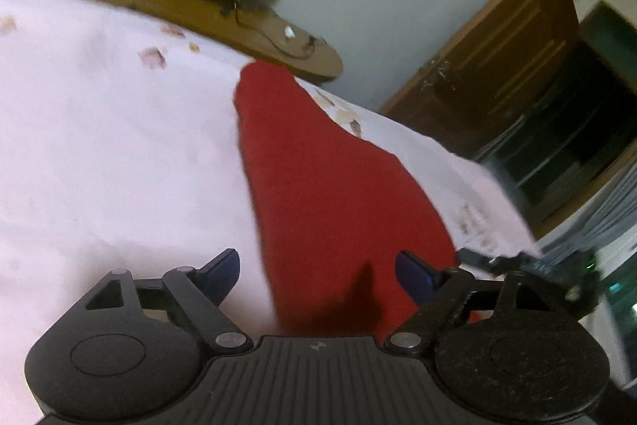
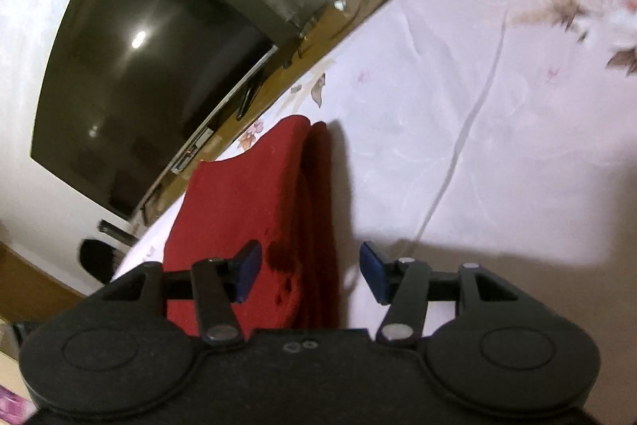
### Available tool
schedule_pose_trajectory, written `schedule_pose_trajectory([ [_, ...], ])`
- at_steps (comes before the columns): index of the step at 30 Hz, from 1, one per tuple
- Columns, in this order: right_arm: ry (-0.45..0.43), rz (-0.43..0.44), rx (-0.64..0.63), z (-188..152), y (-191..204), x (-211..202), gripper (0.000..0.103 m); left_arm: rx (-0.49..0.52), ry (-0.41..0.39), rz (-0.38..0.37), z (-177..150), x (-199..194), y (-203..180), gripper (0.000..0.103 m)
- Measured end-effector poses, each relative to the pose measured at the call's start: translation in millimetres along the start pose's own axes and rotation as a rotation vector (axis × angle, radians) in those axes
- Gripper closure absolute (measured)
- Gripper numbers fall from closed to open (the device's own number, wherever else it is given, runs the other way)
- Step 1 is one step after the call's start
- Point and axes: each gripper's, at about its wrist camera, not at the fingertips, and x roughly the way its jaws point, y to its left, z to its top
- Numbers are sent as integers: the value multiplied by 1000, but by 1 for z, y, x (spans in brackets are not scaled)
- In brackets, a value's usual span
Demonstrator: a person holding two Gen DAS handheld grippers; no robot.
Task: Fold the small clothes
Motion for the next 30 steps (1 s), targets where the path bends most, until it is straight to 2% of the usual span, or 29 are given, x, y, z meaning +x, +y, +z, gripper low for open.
schedule_pose_trajectory([
  [3, 68, 27, 23, 7, -6, 19, 39, -56, 35, -21, 6, 19, 11, 18],
  [5, 91, 34, 20, 7, -4, 27, 37, -91, 65, -3, 7, 33, 19, 18],
  [8, 121, 71, 24, 13, -4, 37, 37, -114, 61, -33, 10, 44, 25, 18],
  [14, 139, 116, -29, 22, 4, 61, 37, -112, 76, -43, 19, 61, 25, 19],
  [15, 142, 126, -30, 23, 6, 66, 37, -110, 80, -49, 20, 63, 24, 21],
  [16, 143, 135, -33, 23, 9, 68, 37, -109, 85, -57, 20, 64, 24, 30],
  [18, 146, 143, -46, 23, 13, 72, 37, -131, 103, -95, 19, 68, 27, 38],
  [25, 215, 181, -30, 22, -3, 50, 50, -109, 116, -127, 10, 75, 21, 38],
  [28, 216, 205, -7, 22, -3, 59, 53, -115, 99, -118, 12, 82, 20, 39],
  [30, 211, 209, -20, 22, 4, 66, 58, -109, 92, -105, 12, 84, 18, 46],
])
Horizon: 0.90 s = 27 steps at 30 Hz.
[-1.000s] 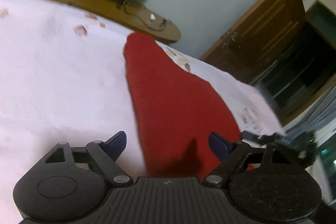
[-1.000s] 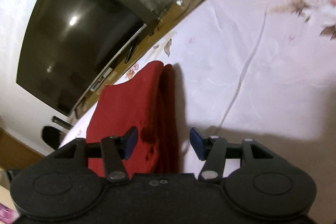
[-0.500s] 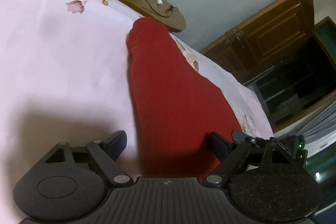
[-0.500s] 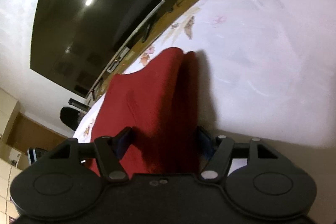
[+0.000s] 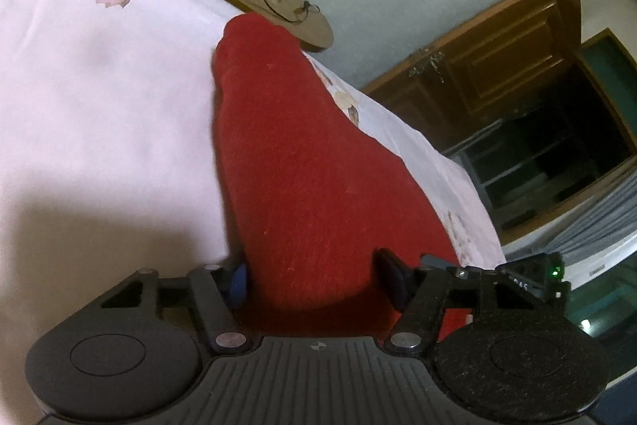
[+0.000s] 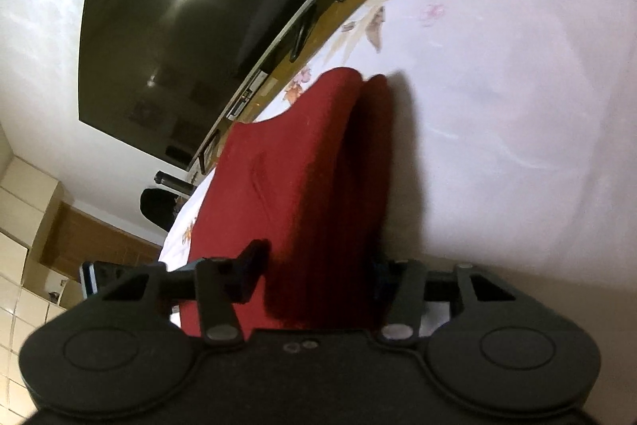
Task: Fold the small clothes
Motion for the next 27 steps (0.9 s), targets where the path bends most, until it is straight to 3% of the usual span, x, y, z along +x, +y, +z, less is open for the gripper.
schedule_pose_trajectory([
  [5, -22, -26, -55, -4, 11, 4, 64, 2, -15, -15, 0, -1, -1, 50],
  [11, -44, -35, -83, -8, 15, 0, 66, 1, -46, -19, -5, -2, -2, 51],
  [27, -69, -22, -55, -11, 12, 0, 67, 128, -66, 98, -8, -10, -25, 56],
])
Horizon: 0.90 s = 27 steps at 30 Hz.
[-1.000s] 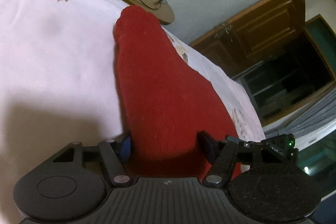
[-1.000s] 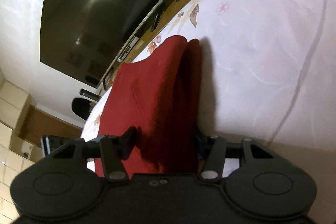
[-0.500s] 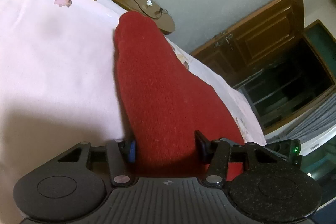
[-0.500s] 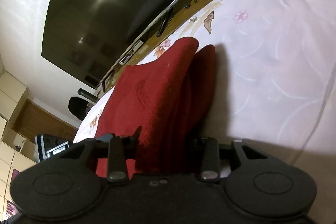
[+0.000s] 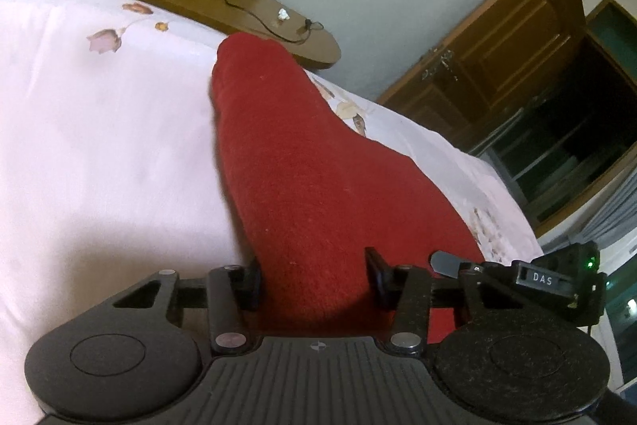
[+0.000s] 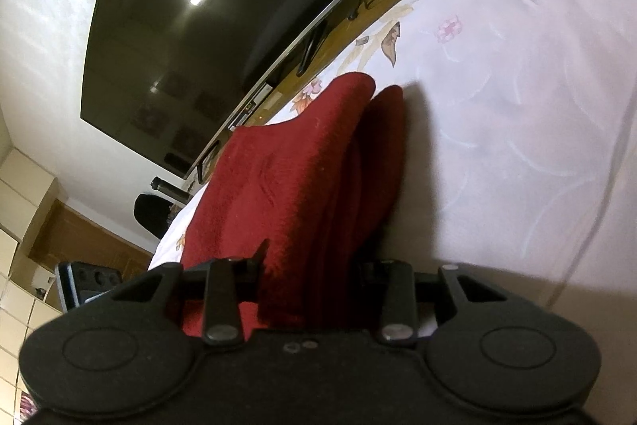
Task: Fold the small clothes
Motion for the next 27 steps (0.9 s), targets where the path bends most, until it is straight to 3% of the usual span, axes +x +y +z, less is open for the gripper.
schedule_pose_trajectory([
  [10, -41, -30, -38, 0, 27, -15, 69, 26, -28, -59, 8, -28, -3, 57],
  [17, -67, -26, -86, -3, 71, -13, 69, 36, -87, -89, 18, -84, 6, 57],
  [27, -29, 34, -153, -18, 147, 47, 69, 5, -155, -35, 24, -178, 62, 57],
])
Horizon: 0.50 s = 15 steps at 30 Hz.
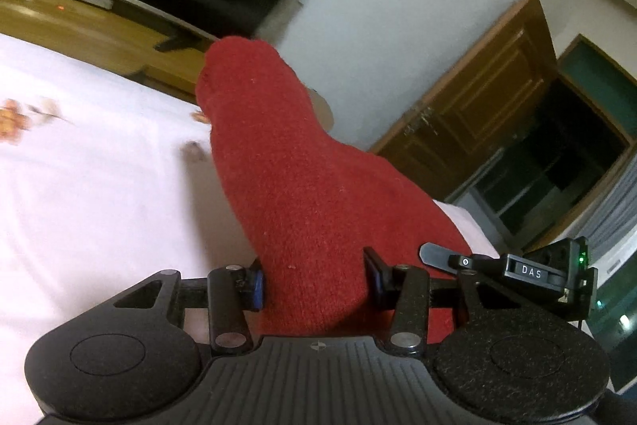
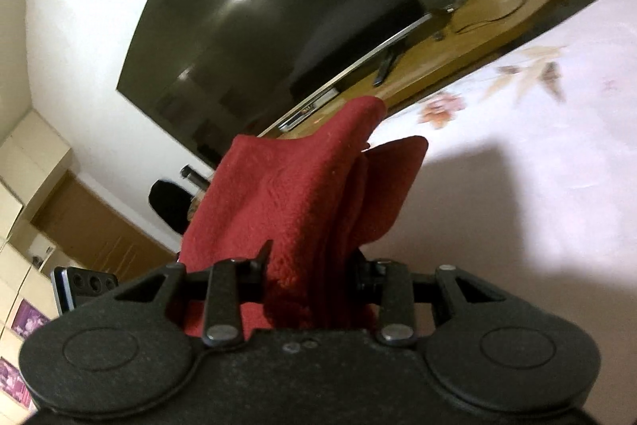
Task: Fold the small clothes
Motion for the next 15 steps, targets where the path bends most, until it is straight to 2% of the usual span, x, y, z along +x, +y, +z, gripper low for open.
schedule_pose_trajectory([
  [6, 45, 30, -25, -8, 35, 45, 69, -26, -24, 33, 5, -50, 41, 57],
  [15, 103, 51, -39, -26, 69, 104, 69, -75, -25, 55, 6, -96, 99, 57],
])
